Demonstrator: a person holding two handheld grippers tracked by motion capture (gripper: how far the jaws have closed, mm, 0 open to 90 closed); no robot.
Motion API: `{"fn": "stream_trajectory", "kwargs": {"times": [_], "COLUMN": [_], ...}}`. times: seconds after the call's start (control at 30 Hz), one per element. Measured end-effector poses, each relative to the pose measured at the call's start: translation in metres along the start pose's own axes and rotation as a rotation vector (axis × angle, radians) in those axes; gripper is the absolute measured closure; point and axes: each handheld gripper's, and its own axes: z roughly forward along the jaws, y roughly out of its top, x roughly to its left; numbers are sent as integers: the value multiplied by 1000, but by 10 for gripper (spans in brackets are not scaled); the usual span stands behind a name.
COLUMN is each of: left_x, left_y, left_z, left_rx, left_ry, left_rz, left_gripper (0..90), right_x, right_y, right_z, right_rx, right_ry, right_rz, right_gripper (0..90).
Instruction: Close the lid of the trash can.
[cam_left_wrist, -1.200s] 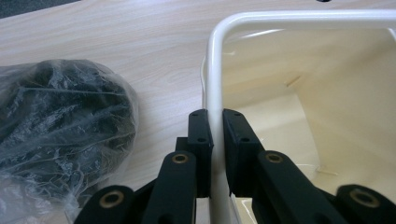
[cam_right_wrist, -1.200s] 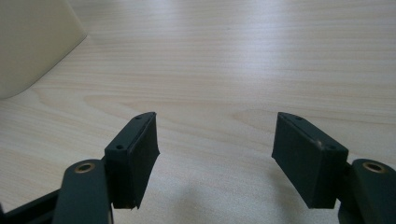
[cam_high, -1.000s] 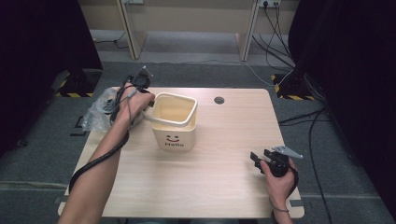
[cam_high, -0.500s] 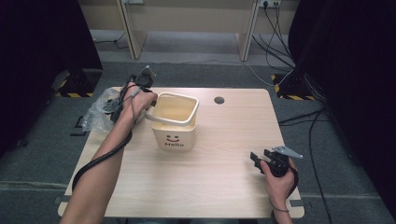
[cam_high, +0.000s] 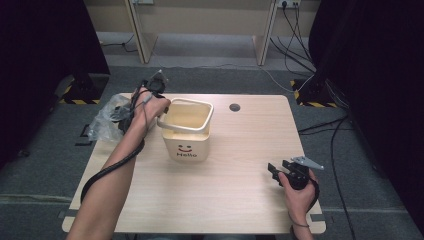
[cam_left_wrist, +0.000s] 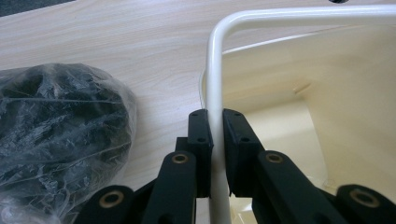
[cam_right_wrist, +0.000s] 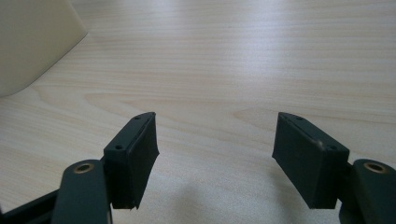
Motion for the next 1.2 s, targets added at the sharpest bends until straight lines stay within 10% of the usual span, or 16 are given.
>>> {"fn": "stream_trajectory", "kwargs": {"times": [1.2], "left_x": [-5], "left_y": [-15], "left_z": [8], "left_rx": [48], "left_ry": [28], "left_rz": [9], "left_gripper": [784], "right_x": [0], "right_y": [0], "right_z": [1], "right_rx": [6], "right_ry": [-4], "right_rz": [-1], "right_gripper": [311]}}
